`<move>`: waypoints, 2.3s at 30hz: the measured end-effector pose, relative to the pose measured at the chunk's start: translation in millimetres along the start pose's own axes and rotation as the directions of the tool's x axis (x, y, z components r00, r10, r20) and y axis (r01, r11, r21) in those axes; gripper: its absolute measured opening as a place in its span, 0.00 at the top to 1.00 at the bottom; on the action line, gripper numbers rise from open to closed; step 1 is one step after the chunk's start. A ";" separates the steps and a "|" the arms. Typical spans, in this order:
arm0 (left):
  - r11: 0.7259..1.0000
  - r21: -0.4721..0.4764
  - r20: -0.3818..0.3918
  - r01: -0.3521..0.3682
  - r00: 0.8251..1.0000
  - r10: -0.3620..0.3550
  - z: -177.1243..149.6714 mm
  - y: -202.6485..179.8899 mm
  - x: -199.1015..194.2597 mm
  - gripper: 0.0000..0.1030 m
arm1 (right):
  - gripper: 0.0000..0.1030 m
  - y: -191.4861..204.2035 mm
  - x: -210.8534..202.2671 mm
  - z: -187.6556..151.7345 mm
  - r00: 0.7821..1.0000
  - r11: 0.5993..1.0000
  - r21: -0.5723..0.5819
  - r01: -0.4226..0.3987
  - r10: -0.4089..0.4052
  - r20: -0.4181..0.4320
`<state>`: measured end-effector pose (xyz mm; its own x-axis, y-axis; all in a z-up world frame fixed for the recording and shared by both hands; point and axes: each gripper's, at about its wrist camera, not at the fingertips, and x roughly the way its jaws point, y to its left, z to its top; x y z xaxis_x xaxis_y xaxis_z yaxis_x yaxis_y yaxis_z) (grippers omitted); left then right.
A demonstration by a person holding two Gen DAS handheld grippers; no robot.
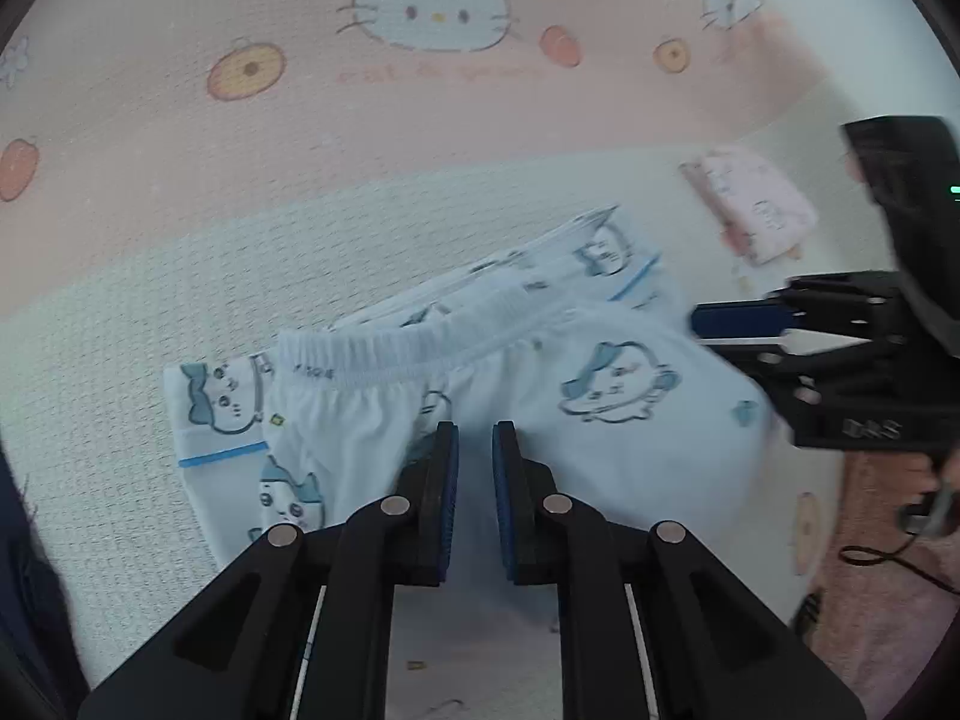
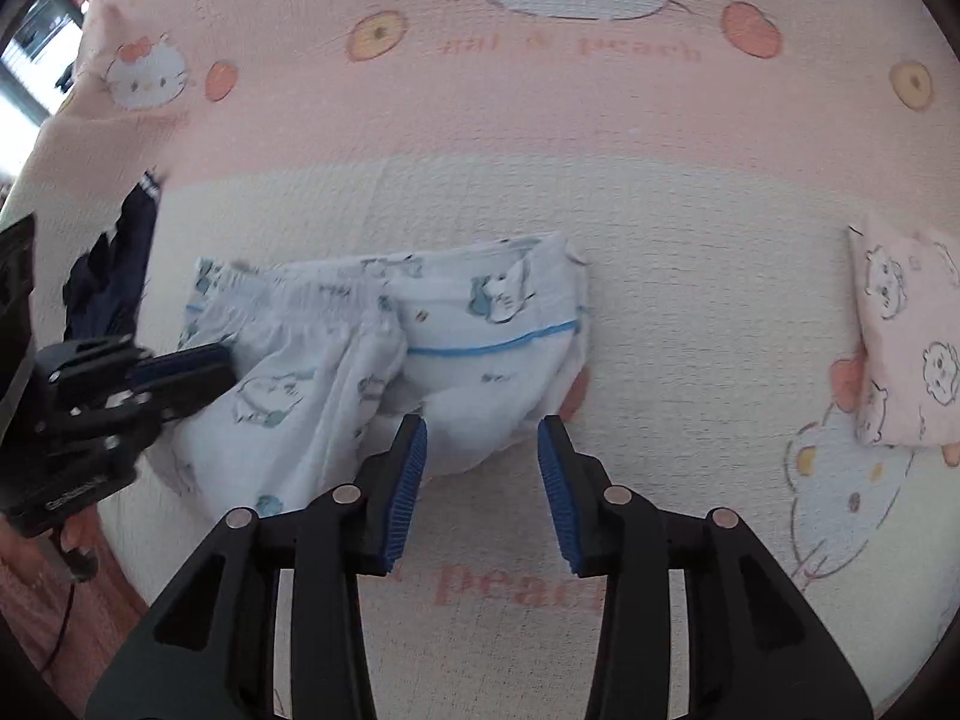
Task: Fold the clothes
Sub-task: 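Lower the cuffs onto the waistband with both grippers, then release the cuffs and press the folded pants flat with both grippers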
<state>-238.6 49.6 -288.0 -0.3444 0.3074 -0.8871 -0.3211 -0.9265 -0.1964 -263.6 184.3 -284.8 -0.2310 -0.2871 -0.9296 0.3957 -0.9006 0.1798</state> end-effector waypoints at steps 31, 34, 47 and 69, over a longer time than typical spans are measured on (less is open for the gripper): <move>0.991 -0.132 0.056 0.016 0.998 -0.008 -11.0 22.2 -19.8 0.87 | 0.62 14.0 -1.6 -5.9 0.966 0.929 -0.349 0.123 -0.193 -0.173; 0.995 -0.086 0.072 0.050 0.996 -0.044 -12.5 2.1 -29.9 0.86 | 0.61 15.8 -20.1 9.3 0.995 0.973 -0.229 0.030 -0.052 -0.089; 0.983 -0.172 0.048 0.068 0.997 -0.060 -15.4 0.5 -1.1 0.86 | 0.57 57.2 29.1 -2.2 0.965 0.901 -0.419 -0.114 0.001 -0.262; 0.996 -0.089 -0.163 -0.005 0.987 -0.009 -59.9 35.4 -36.0 0.79 | 0.59 66.0 13.9 -15.3 0.987 0.946 -0.324 -0.009 -0.045 -0.157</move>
<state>-184.7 -7.2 -288.0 -0.1933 0.2765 -0.9414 -0.2390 -0.9438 -0.2282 -227.1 125.9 -290.8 -0.1058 -0.1914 -0.9758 0.6641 -0.7440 0.0739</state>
